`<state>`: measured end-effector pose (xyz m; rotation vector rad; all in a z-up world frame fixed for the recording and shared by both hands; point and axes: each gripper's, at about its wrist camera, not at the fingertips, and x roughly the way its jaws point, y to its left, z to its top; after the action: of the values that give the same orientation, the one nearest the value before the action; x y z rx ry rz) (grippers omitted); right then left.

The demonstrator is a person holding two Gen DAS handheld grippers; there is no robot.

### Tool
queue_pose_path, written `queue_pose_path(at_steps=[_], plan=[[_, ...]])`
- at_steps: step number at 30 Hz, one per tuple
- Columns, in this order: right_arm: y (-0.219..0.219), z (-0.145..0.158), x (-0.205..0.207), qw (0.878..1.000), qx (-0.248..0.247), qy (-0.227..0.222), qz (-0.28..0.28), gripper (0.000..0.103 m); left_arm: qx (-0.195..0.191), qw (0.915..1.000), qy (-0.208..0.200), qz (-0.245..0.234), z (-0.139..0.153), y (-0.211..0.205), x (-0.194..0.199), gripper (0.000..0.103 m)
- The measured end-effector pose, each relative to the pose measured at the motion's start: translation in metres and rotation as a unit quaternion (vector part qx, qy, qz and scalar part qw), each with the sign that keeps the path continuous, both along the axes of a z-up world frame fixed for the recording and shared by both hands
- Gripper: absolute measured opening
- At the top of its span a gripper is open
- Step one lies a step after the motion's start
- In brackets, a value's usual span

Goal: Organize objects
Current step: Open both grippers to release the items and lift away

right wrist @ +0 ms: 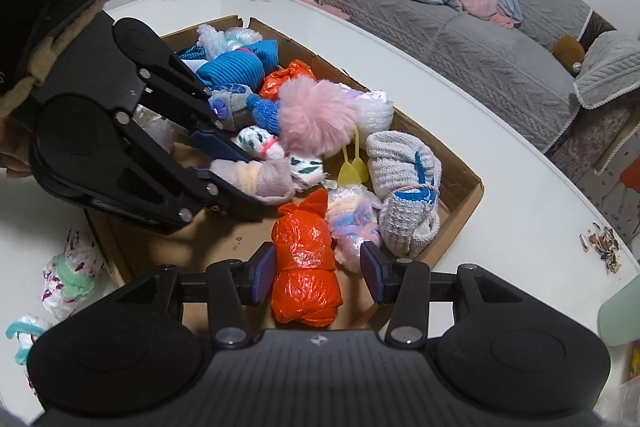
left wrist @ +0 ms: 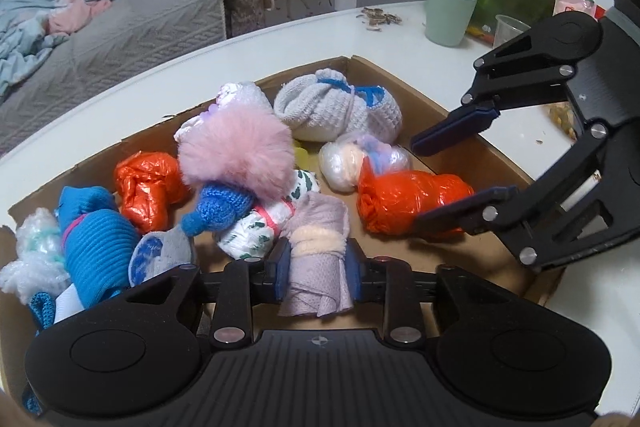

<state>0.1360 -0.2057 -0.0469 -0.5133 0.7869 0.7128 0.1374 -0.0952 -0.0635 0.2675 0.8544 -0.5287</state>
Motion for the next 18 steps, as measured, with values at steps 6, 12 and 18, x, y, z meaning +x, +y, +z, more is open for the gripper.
queue_pose_path(at_steps=[6,12,18], plan=[[0.000,0.006,-0.006,1.000,0.007,-0.005,0.000,0.048,0.005,1.0000,-0.001,0.001,0.004,0.010,-0.009,0.065],[-0.002,0.015,-0.021,1.000,0.022,-0.012,-0.002,0.049,0.013,0.9998,-0.012,-0.002,0.014,0.021,-0.026,0.069],[-0.004,0.023,-0.045,1.000,0.025,-0.018,0.003,0.053,0.085,0.9959,-0.018,-0.025,0.008,0.028,-0.042,0.070]])
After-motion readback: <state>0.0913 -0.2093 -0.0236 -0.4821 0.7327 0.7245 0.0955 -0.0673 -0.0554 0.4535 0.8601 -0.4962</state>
